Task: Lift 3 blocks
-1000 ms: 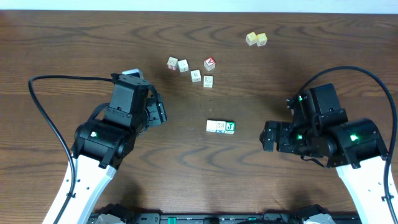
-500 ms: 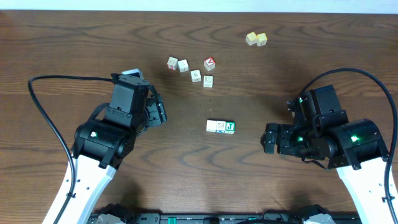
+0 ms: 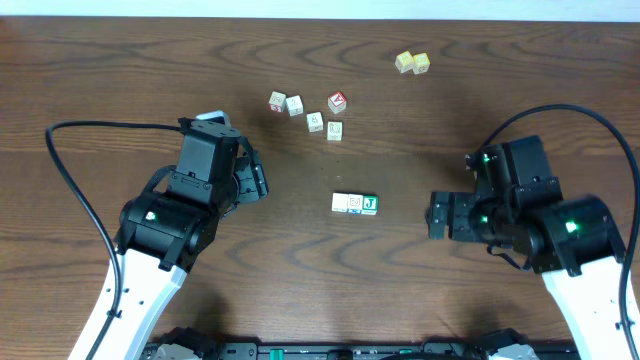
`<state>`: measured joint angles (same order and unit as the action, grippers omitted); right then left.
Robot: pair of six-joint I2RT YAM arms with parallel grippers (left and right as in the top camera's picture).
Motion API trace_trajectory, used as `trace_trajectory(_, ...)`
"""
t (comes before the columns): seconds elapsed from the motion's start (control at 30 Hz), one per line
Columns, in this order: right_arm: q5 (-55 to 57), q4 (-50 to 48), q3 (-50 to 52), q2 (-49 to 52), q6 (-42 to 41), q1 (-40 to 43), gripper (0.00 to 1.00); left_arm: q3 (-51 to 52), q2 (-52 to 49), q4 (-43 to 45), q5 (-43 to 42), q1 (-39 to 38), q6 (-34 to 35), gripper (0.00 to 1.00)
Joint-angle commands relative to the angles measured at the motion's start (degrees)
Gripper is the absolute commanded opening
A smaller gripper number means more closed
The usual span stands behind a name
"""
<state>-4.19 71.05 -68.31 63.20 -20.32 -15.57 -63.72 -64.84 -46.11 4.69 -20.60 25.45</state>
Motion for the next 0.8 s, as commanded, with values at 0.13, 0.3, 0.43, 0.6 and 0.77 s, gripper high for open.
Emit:
trace_trajectory(0.13, -3.1, -20.3, 17.7, -16.9, 13.2, 10.9, 0.99, -1.3, 0.0, -0.2, 0.5, 0.3, -0.3, 0.74)
trace_trajectory(0.3, -8.4, -36.8, 31.6, -32.7, 19.2, 18.1, 0.99, -1.3, 0.0, -0.2, 0.5, 0.3, -0.3, 0.74)
trace_trajectory(0.43, -8.3, -46.0, 41.7, -44.7, 19.1, 20.9, 0.99, -1.3, 0.0, -0.2, 0.5, 0.3, -0.3, 0.74)
trace_trajectory(0.6, -8.2, -52.9, 49.5, -53.0, 19.1, 20.9, 0.99, -1.3, 0.0, -0.2, 0.5, 0.3, -0.3, 0.74)
trace_trajectory(0.77, -8.1, -60.8, 57.4, -59.2, 19.1, 20.9, 0.99, -1.3, 0.0, -0.2, 0.5, 0.3, -0.3, 0.75)
